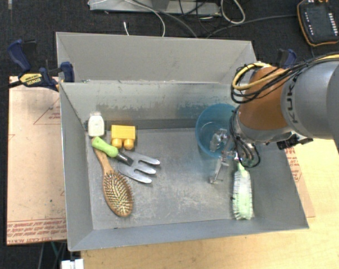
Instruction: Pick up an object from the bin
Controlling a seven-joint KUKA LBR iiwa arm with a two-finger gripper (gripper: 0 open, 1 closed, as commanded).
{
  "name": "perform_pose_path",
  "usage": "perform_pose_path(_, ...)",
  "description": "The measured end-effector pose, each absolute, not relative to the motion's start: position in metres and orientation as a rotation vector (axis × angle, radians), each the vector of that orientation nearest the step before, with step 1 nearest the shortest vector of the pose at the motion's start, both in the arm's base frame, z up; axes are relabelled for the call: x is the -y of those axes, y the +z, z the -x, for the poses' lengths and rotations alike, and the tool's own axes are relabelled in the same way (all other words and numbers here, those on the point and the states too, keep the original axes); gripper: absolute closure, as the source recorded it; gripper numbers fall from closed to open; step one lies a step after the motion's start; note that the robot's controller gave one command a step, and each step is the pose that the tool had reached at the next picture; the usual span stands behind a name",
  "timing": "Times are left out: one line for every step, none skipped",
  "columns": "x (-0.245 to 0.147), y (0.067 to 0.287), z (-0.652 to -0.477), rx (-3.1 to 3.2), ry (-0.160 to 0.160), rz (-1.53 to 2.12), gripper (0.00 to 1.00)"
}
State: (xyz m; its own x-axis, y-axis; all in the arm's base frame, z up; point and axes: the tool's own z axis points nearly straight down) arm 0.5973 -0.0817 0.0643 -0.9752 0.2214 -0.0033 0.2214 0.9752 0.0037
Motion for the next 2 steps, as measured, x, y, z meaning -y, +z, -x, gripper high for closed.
perform_pose_path(0.071, 0.068, -0.620, -3.039, 0.010, -0.837, 0.00)
perform_pose_path(0.081, 0.071, -0.605, -3.101, 0.006, -0.375, 1.00)
